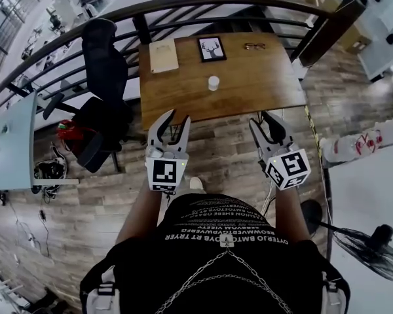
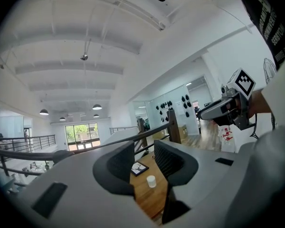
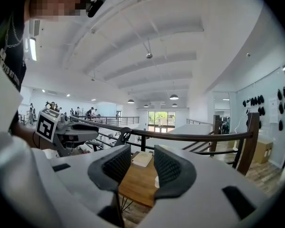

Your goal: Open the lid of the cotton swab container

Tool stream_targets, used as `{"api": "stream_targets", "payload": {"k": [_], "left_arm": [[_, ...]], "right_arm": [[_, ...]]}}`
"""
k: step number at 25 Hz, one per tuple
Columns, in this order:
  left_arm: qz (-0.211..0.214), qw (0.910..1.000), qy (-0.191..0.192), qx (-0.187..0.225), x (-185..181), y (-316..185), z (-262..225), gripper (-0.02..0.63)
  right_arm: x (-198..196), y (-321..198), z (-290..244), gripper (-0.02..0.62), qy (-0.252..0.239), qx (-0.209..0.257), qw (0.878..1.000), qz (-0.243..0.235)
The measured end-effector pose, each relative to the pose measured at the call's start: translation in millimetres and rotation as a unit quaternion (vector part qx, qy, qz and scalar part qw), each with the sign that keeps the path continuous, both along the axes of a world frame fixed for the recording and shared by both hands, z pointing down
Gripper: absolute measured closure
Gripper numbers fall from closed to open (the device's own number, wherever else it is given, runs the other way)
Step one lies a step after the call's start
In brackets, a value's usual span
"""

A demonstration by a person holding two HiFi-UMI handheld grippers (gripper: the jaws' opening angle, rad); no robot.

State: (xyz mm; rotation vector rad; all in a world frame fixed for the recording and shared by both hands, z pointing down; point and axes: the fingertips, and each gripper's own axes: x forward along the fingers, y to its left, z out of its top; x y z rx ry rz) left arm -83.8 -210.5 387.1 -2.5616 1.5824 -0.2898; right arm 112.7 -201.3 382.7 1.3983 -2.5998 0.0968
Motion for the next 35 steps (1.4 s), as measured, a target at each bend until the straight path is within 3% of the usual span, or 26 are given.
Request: {"api": "stream_targets", "payload": {"k": [6,11,16,35], "left_arm": [[0.015,0.9998,0.008,0.010,-16,-24,-5,0.459],[0.026,0.9997,0.002,-0.003,-22,-29,6,0.459],[0.037,0.9990,0.024,-0.004,-27,-29,5,0.459],[0.043,0.9982,-0.009,-0.042,5,-78,39,0.459]], "right_arm": [[-18,-19,-8,0.456,0.007,0.011,1.000,0.009],[-30,-22,3,0.456,0.008,-0.005,1.000,0.014],[-37,-24,8,0.453,0.011,-0.016,1.000,0.010],[-26,-86,30,0.453,-0.002,-0.035,0.999,-0.016]]}}
